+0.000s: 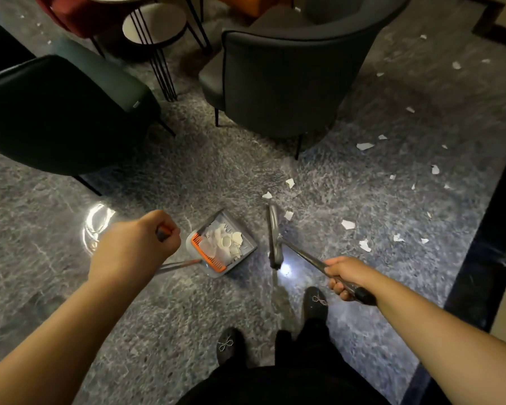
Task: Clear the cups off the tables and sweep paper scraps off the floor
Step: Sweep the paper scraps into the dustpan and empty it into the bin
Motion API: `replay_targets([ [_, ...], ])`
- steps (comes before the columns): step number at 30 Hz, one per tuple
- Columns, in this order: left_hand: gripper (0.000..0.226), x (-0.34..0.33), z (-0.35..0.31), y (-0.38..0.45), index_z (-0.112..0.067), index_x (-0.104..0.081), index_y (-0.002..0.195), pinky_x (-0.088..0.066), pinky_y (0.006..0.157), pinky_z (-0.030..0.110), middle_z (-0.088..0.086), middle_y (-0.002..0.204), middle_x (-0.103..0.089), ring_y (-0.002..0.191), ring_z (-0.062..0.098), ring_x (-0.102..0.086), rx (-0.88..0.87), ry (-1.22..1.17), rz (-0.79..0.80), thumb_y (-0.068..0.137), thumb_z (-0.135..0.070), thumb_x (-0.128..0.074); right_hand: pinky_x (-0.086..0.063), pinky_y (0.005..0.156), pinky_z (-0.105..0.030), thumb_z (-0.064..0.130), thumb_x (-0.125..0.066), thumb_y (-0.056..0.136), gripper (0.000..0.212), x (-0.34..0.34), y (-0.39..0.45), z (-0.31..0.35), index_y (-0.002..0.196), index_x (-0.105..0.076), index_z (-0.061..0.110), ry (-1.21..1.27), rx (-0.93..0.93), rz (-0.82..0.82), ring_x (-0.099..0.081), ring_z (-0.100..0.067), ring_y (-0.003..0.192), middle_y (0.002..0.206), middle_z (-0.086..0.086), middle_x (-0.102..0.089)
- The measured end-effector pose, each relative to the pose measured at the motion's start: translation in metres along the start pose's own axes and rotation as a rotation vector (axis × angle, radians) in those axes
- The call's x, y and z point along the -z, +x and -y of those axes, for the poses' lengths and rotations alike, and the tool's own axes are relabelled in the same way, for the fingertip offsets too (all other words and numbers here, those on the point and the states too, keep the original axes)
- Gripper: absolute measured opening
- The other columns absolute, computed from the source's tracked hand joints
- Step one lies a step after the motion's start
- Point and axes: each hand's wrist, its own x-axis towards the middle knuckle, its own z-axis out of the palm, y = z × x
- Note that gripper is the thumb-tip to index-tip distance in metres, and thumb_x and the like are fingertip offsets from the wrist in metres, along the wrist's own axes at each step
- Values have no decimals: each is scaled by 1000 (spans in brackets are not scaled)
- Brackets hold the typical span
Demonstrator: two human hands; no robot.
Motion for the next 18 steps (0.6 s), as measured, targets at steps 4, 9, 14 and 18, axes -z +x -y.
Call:
replay_targets([
  [4,8,-16,-62,16,-34,-62,76,-34,44,22,-10,54,-52,50,16,-51,-18,-14,-24,82,-34,-67,-30,36,-13,5,-43,99,22,74,3,19,116,-48,17,10,-23,-39,-35,-11,31,54,-8,-46],
  [9,10,-30,-127,33,-31,-59,74,-43,49,28,-12,53,-48,53,24,-51,4,-53,-50,80,-33,-67,-29,35,-14,5,-40,99,20,155,7,31,113,-47,19,20,-29,-105,-35,-12,31,55,-9,-46],
  [14,10,-41,-170,48,-32,-59,75,-35,48,24,-21,52,-45,52,17,-48,-5,-92,-64,81,-34,-68,-30,36,-15,1,-40,98,20,215,12,38,93,-52,17,-19,-16,-188,-35,-14,30,47,-8,-46],
  [18,11,-47,-191,54,-33,-59,73,-30,46,22,-21,49,-43,49,14,-44,0,-104,-81,79,-34,-68,-30,36,-18,1,-41,97,19,234,15,46,89,-49,16,-69,5,-223,-35,-15,31,53,-9,-44],
])
